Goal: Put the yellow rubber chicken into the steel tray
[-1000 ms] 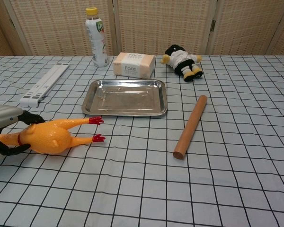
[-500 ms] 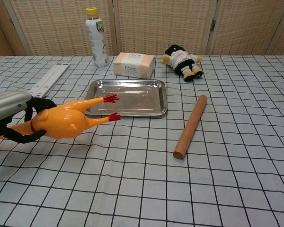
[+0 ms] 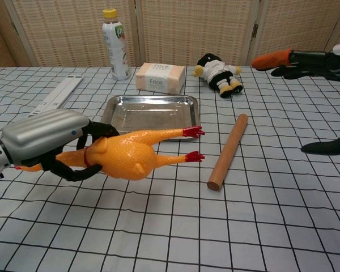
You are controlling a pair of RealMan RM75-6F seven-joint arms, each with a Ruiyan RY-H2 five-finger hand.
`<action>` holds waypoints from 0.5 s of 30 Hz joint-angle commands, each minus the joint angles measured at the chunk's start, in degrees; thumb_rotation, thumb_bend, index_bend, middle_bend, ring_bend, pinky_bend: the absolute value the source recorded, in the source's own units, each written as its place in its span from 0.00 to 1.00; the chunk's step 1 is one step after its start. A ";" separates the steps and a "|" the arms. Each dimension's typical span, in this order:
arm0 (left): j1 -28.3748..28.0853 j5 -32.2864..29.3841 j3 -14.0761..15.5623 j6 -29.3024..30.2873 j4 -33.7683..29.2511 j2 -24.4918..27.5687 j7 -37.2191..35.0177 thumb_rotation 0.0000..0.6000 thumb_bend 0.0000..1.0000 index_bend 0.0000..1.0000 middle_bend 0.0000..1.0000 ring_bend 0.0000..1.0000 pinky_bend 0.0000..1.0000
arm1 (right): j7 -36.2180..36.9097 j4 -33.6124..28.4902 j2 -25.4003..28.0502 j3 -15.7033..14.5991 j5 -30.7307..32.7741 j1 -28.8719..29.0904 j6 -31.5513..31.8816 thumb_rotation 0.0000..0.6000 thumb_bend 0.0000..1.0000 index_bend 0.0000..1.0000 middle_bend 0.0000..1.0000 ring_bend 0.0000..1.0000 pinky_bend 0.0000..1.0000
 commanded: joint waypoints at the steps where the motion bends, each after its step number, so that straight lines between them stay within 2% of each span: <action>1: -1.94 -1.39 -1.30 -2.55 -1.44 -1.08 3.23 1.00 0.74 0.81 0.76 0.58 0.72 | -4.57 -4.81 -1.50 3.82 10.24 7.50 -11.26 1.00 0.16 0.00 0.00 0.00 0.00; 3: -2.67 -2.40 -2.16 -3.36 -2.40 -1.00 5.09 1.00 0.74 0.81 0.76 0.58 0.72 | -8.94 -5.08 -3.59 5.50 16.89 10.29 -13.66 1.00 0.16 0.00 0.00 0.00 0.00; 6: -3.46 -4.22 -3.25 -4.42 -3.82 -0.72 6.42 1.00 0.74 0.81 0.76 0.58 0.72 | -15.42 -4.76 -6.80 6.76 25.31 13.44 -13.97 1.00 0.16 0.00 0.00 0.00 0.00; 15: -5.56 -9.19 -5.16 -7.52 -6.44 0.06 8.46 1.00 0.74 0.81 0.76 0.58 0.72 | -27.63 -1.62 -15.49 7.67 44.74 22.32 -11.23 1.00 0.16 0.00 0.00 0.00 0.00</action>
